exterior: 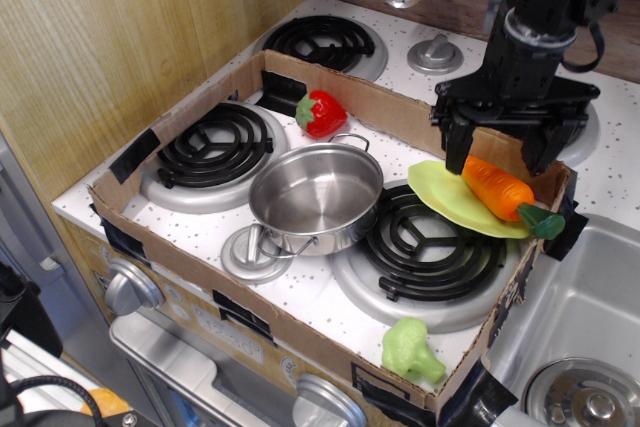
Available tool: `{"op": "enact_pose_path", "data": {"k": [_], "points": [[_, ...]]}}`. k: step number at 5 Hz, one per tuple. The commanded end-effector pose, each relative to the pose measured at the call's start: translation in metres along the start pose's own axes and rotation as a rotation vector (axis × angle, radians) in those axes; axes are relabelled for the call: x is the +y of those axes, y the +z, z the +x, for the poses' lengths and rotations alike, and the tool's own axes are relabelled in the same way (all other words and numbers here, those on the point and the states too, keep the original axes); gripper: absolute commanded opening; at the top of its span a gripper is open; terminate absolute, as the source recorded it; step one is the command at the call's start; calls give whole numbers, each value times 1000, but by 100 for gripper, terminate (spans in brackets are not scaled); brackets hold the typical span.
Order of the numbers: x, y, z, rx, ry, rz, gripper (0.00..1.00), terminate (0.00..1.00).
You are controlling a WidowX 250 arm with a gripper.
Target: Take carrot off plate
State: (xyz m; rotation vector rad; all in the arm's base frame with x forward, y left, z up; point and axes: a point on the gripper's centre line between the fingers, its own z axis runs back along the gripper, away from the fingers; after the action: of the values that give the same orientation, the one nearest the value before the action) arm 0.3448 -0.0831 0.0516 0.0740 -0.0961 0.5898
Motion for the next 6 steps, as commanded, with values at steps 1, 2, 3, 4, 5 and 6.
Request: {"op": "enact_pose_path", "data": {"k": [1,2,3,4,5,6], "points": [[4,-18,10,-8,-31,-54,100,0],[4,-21,9,-4,-46,-42,100,0],[0,-14,9,-24,-25,4,0,0],[0,-9,8,-6,-75,-51,0,0],[0,11,6,6,-49,-102,0,0],[6,40,11,22,-17,-127,0,0]]}}
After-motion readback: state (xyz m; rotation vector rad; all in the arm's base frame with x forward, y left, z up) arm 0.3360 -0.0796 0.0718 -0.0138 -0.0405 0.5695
